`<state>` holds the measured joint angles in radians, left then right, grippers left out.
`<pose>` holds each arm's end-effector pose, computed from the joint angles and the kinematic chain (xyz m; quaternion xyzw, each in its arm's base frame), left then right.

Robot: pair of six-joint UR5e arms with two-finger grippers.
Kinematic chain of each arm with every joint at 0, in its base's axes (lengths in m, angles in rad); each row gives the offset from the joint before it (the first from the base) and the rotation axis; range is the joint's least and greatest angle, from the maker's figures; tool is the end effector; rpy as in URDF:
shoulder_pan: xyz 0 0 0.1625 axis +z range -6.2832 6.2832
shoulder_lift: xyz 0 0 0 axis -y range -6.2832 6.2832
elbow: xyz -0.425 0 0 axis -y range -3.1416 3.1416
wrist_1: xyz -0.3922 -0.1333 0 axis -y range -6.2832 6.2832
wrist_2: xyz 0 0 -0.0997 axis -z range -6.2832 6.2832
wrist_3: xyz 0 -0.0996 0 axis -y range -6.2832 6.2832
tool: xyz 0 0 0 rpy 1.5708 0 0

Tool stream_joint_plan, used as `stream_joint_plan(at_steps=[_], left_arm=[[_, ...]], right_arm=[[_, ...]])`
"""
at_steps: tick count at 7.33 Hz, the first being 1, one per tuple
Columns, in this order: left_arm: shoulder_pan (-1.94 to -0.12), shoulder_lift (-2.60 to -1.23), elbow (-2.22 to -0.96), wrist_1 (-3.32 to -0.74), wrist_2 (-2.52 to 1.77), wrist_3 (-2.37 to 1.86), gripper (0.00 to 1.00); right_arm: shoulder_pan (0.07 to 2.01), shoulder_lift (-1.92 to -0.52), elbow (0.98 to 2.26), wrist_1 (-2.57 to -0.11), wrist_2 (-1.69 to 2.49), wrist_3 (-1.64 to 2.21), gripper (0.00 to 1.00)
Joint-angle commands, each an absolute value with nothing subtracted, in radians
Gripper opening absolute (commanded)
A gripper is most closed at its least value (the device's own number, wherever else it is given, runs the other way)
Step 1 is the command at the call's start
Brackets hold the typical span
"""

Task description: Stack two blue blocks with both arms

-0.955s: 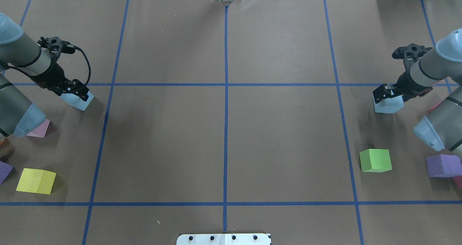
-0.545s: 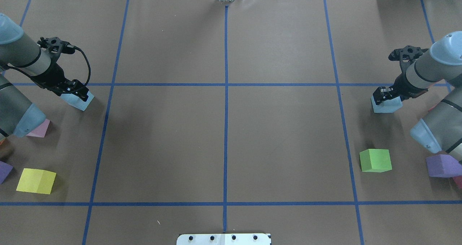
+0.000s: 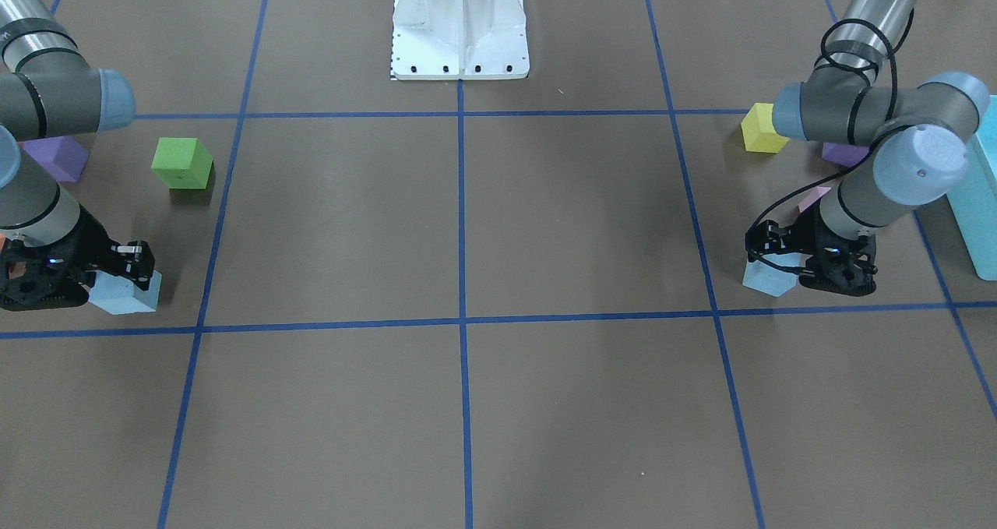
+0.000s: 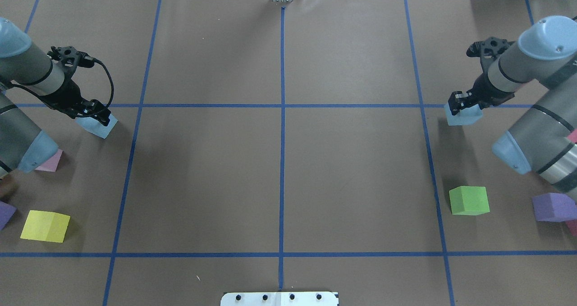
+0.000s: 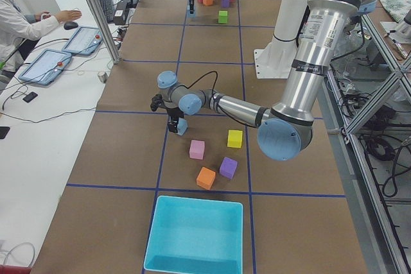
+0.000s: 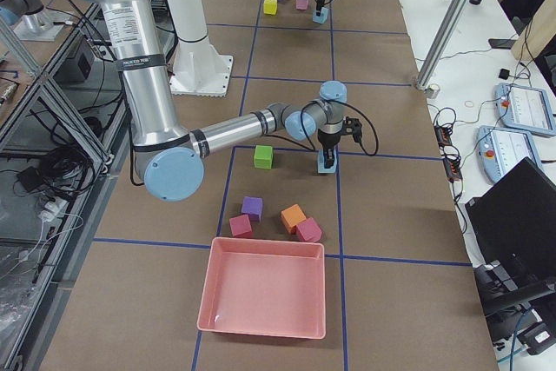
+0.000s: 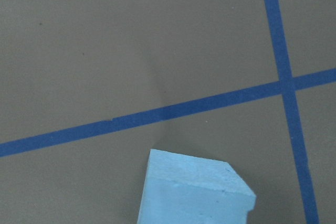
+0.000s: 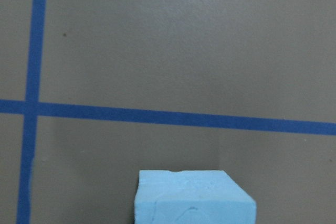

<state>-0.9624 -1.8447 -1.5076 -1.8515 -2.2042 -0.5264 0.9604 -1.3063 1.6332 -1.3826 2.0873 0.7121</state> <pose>0.2958 -0.5547 0.5134 0.0326 0.3790 0.1135 0.9178 -0.2818 -0.5497 0.4730 0.0427 -0.3461 -0.0174 0.9370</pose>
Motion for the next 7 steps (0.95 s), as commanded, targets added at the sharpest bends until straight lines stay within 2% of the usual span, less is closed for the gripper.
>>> stream_joint_plan(at_steps=[1,4,5,7], left_arm=[[-0.951,-1.848,-1.508,-1.852,-2.192,-0.528,0.97],[-0.934,-1.856,-1.496,-1.853,-2.192,-0.537,0.65],[-0.936,-1.861,-1.502,-1.85,-2.204,-0.537,0.6],[-0.955,-1.879,-1.561,-1.771,-2.277,-0.54,0.59]], right_arm=[[0.95,-1.127,1.716,-1.648,2.085,0.8,0.55],[0.795,-0.92,1.678,-1.681,2.007,1.064,0.56],[0.767,-0.832,1.622,-1.681,2.005,1.107,0.57],[0.688,-0.663,1.475,-1.674,1.956,1.199,0.57]])
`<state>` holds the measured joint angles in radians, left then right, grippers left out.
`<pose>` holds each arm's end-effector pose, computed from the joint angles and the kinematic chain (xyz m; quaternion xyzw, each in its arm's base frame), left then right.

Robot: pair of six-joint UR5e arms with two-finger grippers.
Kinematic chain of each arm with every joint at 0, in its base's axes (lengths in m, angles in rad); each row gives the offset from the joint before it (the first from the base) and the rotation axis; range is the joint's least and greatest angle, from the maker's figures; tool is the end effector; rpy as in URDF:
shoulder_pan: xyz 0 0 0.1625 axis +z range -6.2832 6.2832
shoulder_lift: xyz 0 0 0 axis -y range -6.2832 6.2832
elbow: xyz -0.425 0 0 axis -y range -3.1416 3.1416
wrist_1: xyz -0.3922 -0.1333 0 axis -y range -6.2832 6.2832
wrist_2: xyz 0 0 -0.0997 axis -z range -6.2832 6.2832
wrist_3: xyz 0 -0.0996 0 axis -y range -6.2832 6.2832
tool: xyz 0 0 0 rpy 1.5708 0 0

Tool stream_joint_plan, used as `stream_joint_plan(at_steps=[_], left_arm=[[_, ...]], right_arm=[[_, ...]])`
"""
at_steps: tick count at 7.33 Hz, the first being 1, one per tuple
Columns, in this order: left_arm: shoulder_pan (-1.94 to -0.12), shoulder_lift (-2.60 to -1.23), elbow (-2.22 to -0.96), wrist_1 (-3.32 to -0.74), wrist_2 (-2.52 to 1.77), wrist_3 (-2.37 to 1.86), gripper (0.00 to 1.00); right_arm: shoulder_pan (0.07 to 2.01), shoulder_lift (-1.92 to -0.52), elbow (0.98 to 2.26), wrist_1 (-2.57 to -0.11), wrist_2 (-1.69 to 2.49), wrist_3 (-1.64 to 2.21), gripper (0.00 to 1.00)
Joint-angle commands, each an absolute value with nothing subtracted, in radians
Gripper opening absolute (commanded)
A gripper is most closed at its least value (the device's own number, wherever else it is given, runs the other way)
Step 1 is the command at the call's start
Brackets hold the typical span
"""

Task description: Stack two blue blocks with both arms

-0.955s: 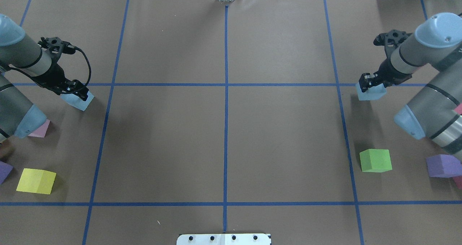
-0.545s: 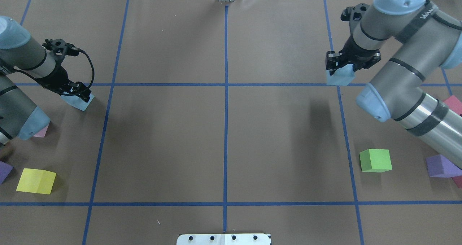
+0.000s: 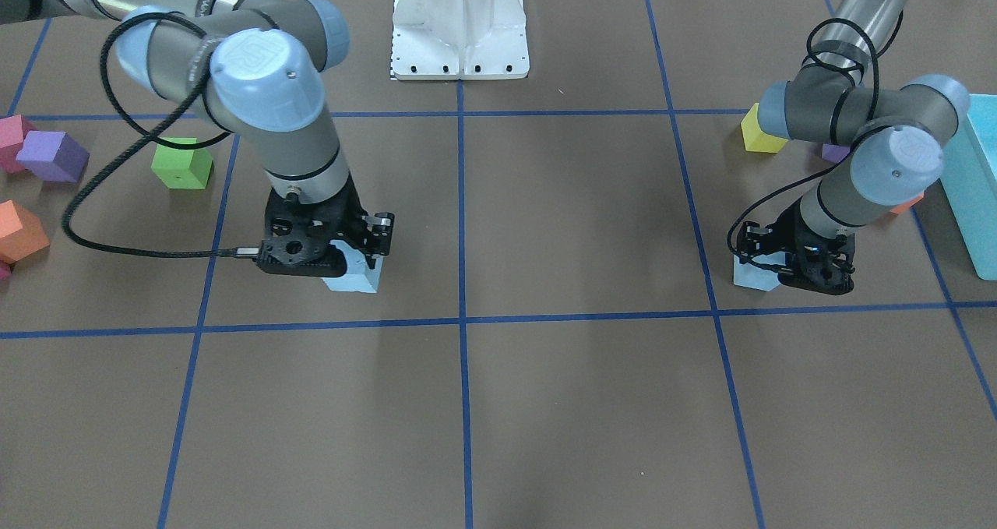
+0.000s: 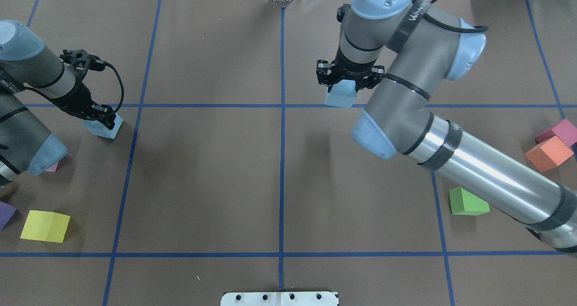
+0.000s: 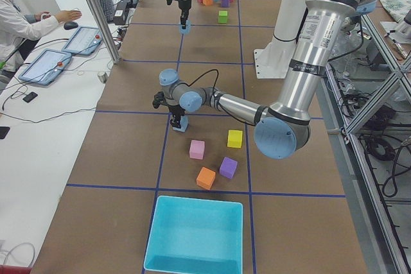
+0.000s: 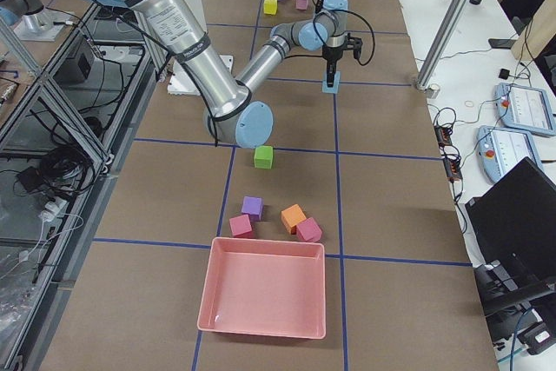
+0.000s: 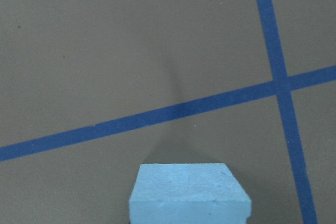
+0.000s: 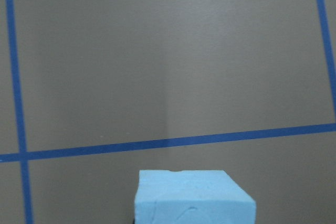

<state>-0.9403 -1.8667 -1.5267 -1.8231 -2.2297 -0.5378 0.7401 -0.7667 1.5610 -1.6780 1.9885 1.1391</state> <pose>0.3125 -0.5508 0.4921 0.0241 0.3915 0.1231 0.9116 -0.4659 -0.5513 0.1847 0.0195 -0.3825 0.0725 0.9209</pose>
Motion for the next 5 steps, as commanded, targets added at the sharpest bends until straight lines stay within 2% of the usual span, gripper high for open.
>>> stream_joint_plan(at_steps=[1,3,5], left_arm=[[-0.972,-1.911,-1.598,-1.676,-2.286,-0.541,0.56],[-0.982,-2.026,-1.635,-1.501,-2.284,-0.605,0.57],[-0.979,-2.095,-1.64,-1.476,-2.287,-0.784,0.57]], right_arm=[[0.66,-0.635,1.445,-1.669,1.938,1.21,0.57],[0.586,-0.632,1.364,-1.591,1.861,1.229,0.57],[0.552,-0.629,1.306,-1.539,1.838,1.24,0.57]])
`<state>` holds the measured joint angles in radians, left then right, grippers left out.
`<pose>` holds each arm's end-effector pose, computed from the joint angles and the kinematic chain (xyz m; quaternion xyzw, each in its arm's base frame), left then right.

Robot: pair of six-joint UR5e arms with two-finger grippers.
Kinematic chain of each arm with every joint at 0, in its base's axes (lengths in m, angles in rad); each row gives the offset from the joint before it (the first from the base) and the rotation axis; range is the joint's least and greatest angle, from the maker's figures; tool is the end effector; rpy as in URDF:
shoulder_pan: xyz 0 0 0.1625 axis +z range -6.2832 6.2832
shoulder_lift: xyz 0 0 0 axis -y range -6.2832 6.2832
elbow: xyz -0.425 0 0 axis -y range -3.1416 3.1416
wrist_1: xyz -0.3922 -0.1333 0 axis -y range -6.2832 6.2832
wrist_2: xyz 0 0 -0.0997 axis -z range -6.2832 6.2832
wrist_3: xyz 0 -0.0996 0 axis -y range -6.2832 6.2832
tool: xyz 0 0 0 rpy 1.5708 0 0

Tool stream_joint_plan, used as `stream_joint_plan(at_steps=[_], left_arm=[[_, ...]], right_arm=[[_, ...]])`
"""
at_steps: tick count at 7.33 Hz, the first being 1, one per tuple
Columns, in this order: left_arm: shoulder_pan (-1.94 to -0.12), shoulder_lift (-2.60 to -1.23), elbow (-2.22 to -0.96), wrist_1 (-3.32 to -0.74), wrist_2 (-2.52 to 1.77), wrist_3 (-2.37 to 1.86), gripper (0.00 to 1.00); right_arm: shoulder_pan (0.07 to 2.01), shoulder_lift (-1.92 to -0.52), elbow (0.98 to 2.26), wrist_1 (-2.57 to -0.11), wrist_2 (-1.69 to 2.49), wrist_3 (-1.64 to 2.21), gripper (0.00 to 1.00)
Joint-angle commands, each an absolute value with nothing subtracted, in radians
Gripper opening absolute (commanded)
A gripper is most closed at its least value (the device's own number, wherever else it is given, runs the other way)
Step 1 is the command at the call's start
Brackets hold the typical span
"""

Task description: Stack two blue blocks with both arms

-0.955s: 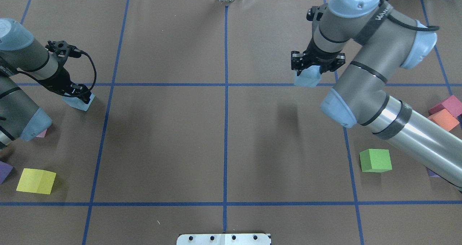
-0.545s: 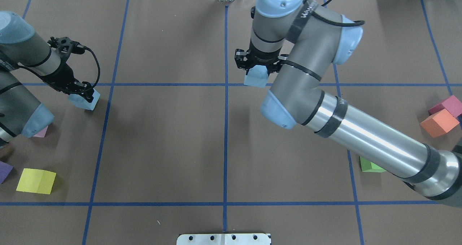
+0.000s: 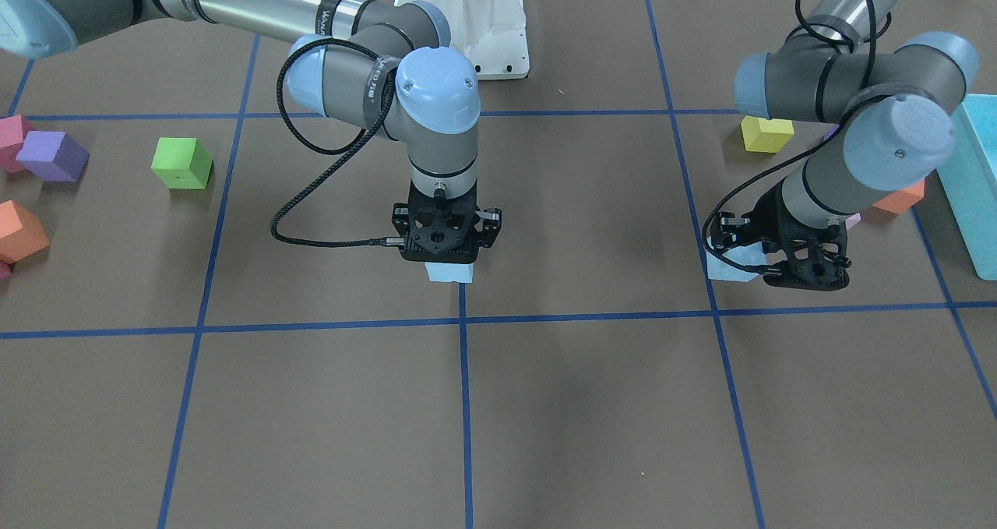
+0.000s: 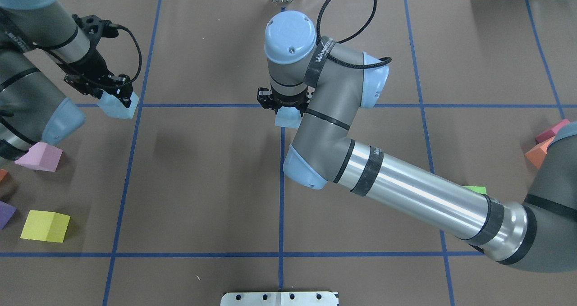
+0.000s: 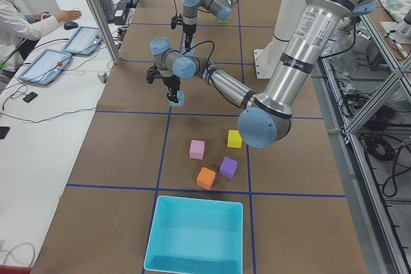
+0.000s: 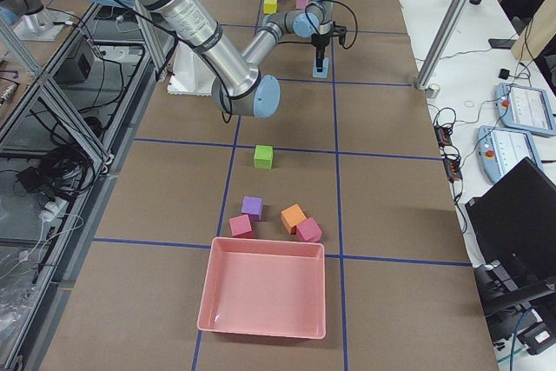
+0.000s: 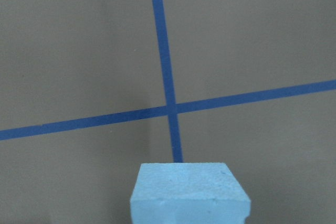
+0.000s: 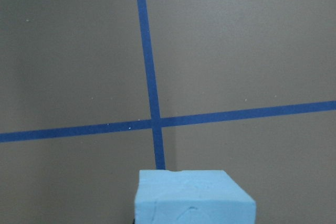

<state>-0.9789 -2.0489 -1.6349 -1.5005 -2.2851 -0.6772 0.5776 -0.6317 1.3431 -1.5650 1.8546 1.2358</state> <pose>0.3087 -0.5811 0.3592 -0.0251 0.4036 0.0428 0.9136 -0.5943 -0.5131 0.1639 0.0342 -0.3702 0.0629 0.9262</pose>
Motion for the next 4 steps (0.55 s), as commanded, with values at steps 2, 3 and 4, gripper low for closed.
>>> stream_joint_plan(at_steps=[2,3,4], left_arm=[[-0.976,-2.135,-1.64,-1.476,-2.289,-0.885,0.57],[-0.976,-2.141,-1.64,-1.476,-2.289,-0.896,0.57],[-0.974,-2.148,-1.64,-1.477,-2.287,-0.914,0.57]], right_arm=[[0.526,-0.62,1.283,-1.539,1.832,1.239,0.57],[0.523,-0.612,1.272,-1.539,1.832,1.236,0.63],[0.523,-0.612,1.272,-1.539,1.832,1.232,0.89]])
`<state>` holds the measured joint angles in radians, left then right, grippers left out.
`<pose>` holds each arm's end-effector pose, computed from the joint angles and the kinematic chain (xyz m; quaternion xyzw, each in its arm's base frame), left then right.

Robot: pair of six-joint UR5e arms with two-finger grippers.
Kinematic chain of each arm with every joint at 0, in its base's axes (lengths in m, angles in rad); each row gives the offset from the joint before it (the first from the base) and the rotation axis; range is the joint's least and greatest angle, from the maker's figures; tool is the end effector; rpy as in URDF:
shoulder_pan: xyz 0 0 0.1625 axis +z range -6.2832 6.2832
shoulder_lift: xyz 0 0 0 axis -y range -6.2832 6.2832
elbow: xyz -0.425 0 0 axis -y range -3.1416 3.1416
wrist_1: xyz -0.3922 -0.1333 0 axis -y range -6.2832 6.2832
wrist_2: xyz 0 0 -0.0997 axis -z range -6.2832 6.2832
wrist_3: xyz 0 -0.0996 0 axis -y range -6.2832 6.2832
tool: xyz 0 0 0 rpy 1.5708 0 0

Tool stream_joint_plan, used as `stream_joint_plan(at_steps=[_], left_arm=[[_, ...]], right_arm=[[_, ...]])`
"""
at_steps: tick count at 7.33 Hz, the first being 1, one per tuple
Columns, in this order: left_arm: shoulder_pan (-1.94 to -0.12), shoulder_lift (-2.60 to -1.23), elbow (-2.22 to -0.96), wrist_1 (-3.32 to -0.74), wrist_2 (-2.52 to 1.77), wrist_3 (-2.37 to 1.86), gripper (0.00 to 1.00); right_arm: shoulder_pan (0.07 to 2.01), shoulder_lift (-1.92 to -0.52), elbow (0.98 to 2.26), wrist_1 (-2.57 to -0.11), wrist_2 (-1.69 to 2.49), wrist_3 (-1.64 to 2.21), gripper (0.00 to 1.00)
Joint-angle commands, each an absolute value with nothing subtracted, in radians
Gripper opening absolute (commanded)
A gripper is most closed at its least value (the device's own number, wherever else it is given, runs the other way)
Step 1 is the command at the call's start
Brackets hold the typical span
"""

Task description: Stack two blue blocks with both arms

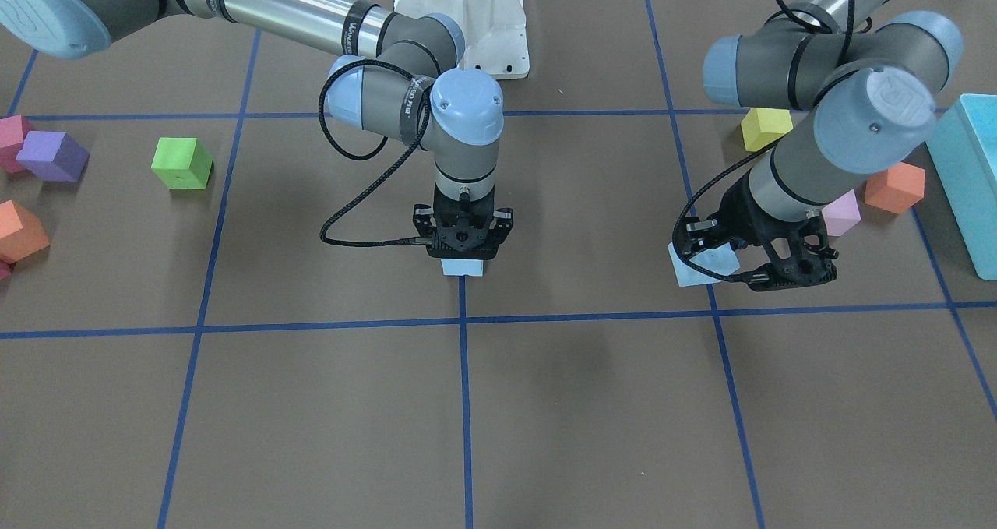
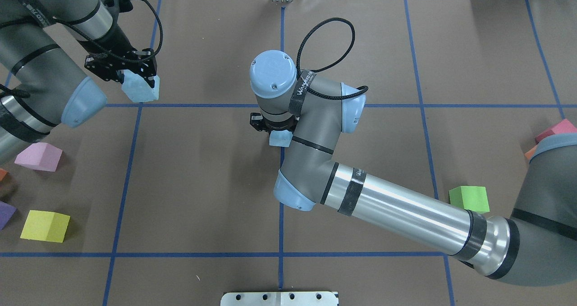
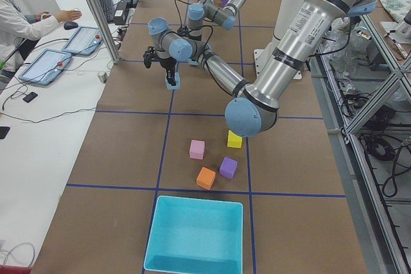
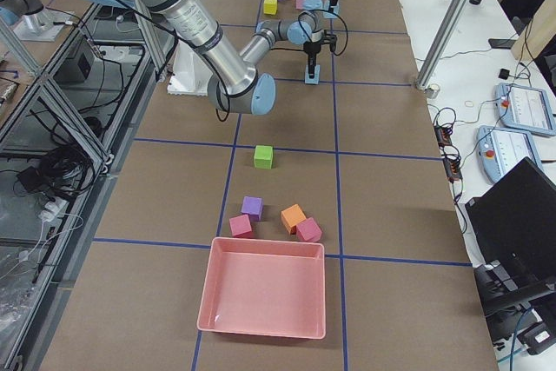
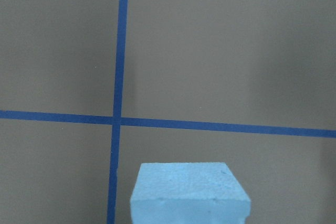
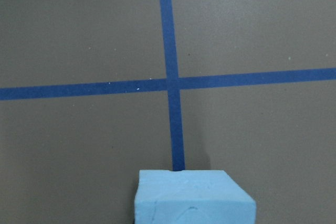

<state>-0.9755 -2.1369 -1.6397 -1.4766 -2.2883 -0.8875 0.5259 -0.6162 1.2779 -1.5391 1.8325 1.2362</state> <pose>0.3183 -0.5910 0.3016 -0.0440 0.4184 -0.0386 0.9064 -0.6331 -0.4918 0.1774 0.0290 -0.3574 0.0449 0.9324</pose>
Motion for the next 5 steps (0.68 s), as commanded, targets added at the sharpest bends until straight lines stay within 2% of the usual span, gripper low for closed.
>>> stream_joint_plan(at_steps=[1,3,5], left_arm=[[-0.971,-2.161,-1.64,-1.477,-2.287,-0.94,0.58],[-0.934,-2.224,-1.615,-1.477,-2.286,-1.011,0.58],[-0.853,-2.336,-1.524,-1.518,-2.278,-1.034,0.58]], right_arm=[[0.525,-0.608,1.273,-1.539,1.832,1.215,1.0],[0.598,-0.603,1.313,-1.542,1.86,1.198,1.0],[0.733,-0.656,1.372,-1.542,1.985,1.106,1.0]])
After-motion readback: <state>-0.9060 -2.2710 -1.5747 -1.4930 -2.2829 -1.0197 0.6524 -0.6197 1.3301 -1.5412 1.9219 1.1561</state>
